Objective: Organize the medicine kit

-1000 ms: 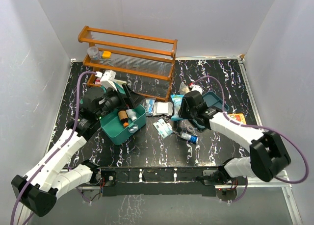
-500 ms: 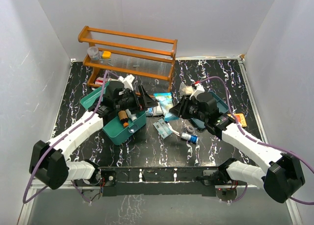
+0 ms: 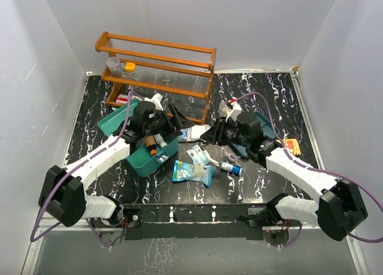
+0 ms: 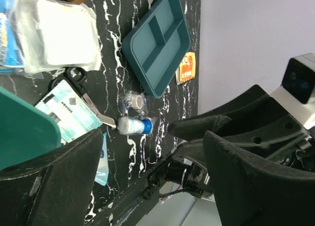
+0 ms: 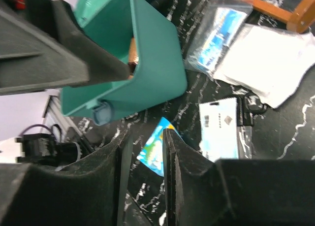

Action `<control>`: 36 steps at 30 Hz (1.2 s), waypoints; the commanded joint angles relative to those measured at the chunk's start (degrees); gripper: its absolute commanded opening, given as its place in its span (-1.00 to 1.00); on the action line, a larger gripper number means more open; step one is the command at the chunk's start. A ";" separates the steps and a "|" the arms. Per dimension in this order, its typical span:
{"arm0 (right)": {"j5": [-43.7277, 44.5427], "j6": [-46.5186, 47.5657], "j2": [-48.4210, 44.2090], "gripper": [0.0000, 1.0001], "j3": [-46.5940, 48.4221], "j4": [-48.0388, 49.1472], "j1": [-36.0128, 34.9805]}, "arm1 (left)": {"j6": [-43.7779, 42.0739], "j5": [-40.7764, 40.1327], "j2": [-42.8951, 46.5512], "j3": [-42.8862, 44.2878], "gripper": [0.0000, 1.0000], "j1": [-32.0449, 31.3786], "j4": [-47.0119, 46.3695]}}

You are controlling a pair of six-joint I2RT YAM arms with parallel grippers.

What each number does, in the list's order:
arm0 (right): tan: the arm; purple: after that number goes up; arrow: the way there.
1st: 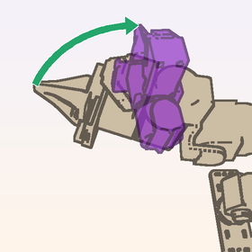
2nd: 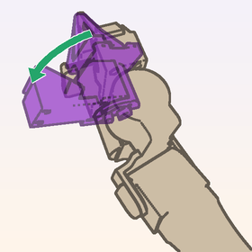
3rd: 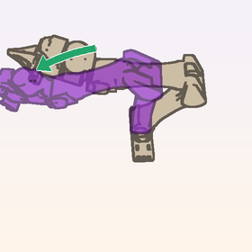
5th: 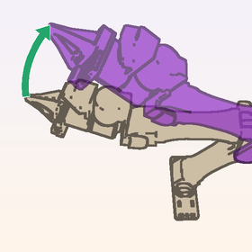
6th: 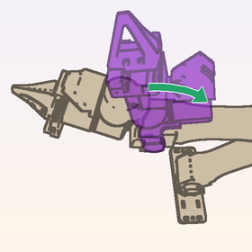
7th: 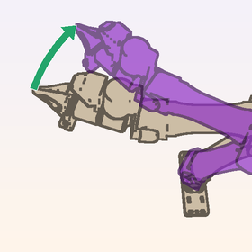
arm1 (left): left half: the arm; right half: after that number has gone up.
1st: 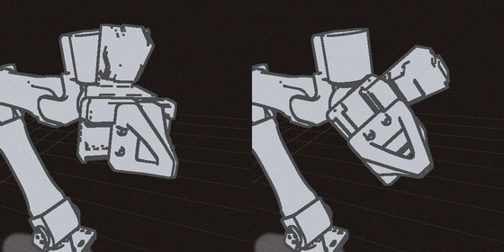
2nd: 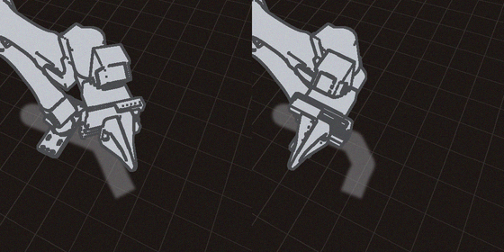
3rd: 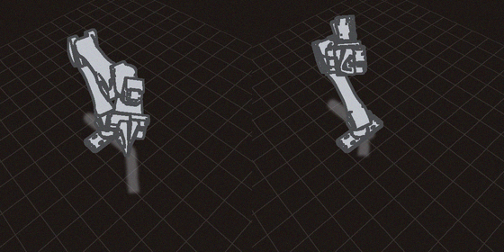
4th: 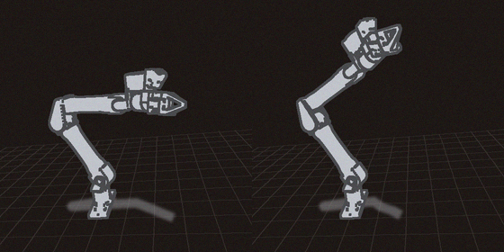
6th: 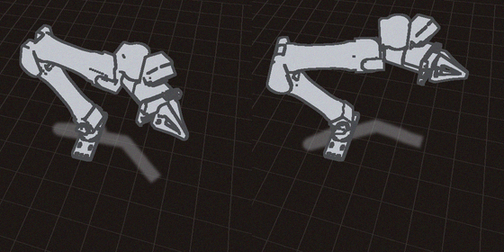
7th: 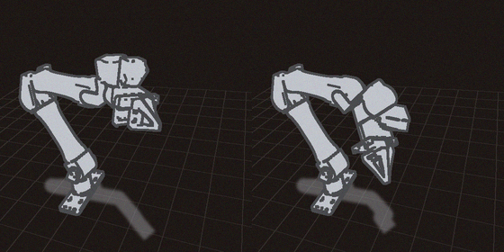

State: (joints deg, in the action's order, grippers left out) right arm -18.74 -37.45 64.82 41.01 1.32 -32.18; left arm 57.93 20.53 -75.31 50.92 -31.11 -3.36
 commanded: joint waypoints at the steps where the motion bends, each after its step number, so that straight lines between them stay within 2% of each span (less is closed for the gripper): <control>1: 0.37 6.63 2.77 -0.34 0.87 -4.24 -0.13 | -3.30 -5.11 4.88 0.22 0.61 -0.38 2.73; 6: 3.41 12.36 5.35 -0.06 2.26 -12.79 -3.64 | -8.71 -7.55 9.87 0.23 0.61 -0.43 5.11; 12: 9.43 16.93 7.00 0.25 2.24 -15.96 -11.47 | -12.46 -10.39 15.07 0.32 0.63 -0.35 6.54; 18: 10.39 25.55 14.33 0.31 5.97 -17.65 -13.83 | -14.79 -12.94 17.31 1.96 0.67 -0.34 8.20; 25: 9.66 31.17 22.17 0.32 9.69 -20.44 -16.49 | -16.17 -14.32 18.31 2.89 0.68 -0.28 10.03; 29: 9.11 31.56 24.84 0.20 10.29 -21.12 -16.74 | -16.25 -14.81 18.62 2.52 0.69 -0.31 10.07; 36: 7.78 31.34 26.41 -0.45 10.73 -22.05 -16.72 | -16.75 -15.16 18.16 2.80 0.69 -0.35 10.40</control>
State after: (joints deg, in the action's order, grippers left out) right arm -10.52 -7.33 90.45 49.54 -19.68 -48.82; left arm 42.37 6.31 -58.43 51.64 -31.27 6.59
